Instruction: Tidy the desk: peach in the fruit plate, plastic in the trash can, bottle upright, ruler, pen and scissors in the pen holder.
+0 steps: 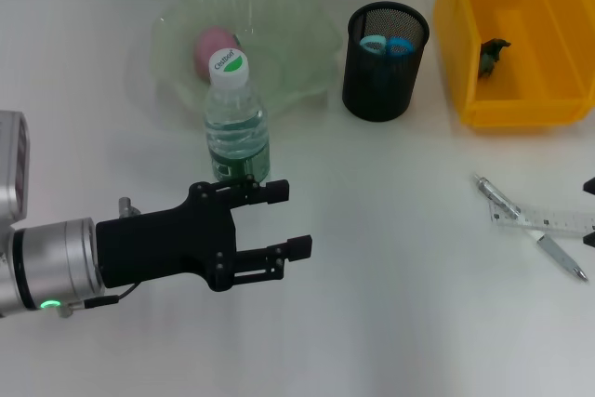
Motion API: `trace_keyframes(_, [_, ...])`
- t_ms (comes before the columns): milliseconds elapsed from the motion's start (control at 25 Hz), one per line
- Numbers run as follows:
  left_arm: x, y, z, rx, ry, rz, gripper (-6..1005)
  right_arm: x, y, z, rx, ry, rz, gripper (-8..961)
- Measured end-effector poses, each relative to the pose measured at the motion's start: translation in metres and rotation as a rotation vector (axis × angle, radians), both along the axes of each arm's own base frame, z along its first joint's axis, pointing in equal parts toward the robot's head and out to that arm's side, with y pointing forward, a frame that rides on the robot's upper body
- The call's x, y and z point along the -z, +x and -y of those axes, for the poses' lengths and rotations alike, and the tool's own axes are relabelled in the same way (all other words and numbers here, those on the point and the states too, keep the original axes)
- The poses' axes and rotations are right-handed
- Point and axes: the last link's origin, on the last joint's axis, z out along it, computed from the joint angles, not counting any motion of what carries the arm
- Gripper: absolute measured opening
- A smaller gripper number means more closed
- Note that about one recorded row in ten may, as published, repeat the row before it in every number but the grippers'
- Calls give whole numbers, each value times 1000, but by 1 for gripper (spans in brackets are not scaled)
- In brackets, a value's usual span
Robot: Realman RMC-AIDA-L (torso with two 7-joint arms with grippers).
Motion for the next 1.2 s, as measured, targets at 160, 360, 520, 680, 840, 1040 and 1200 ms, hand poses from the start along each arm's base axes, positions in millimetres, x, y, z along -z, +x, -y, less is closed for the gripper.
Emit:
trace_keyframes(160, [0,1,-2,-12,8,10,750,8,3,-17,-62,-38,21,649])
trace_keyframes(360, [-1,1,-3,-35,21,30,750,13,0,-32,-129,-91,42,646])
trace_keyframes(520, [-3,-1,-5,-51,36,36,750,20,0,-40,-191,-143,91,644])
trace_keyframes(680, [-5,-3,-6,-66,53,44,750,25,0,-40,-209,-184,92,643])
trace_keyframes(840, [-7,-4,-6,-75,71,51,750,30,6,-35,-219,-230,110,641])
trace_keyframes(1040, [-8,-4,-8,-85,86,62,750,36,10,-36,-230,-249,127,638])
trace_keyframes(1200, [-9,-4,-9,-88,91,65,750,41,9,-37,-247,-258,138,637])
